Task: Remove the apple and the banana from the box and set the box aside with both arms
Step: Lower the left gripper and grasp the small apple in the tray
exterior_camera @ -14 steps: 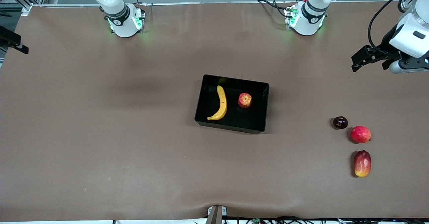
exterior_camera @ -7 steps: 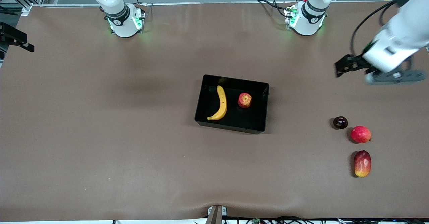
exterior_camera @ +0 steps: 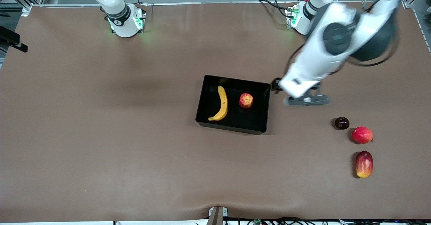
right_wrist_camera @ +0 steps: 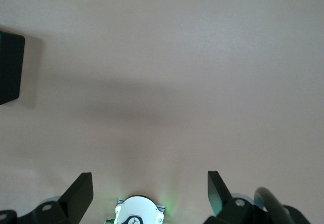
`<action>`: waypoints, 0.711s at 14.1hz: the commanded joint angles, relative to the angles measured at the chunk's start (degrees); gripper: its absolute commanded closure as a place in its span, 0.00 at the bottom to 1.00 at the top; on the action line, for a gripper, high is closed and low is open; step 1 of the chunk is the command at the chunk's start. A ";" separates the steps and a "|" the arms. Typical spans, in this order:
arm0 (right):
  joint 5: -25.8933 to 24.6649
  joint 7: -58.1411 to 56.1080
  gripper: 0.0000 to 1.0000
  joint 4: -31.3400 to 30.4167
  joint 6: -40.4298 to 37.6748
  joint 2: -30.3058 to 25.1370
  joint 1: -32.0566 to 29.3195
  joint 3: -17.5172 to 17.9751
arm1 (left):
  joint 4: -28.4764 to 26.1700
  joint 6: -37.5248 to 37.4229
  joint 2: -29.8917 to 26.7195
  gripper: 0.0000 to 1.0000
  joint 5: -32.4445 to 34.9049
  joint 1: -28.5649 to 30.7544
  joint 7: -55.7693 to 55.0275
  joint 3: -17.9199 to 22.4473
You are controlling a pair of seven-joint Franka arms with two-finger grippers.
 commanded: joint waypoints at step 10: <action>0.38 0.35 0.00 0.63 -0.66 0.21 -0.50 0.48 | -12.88 25.52 11.13 0.00 4.98 -9.08 -22.01 0.31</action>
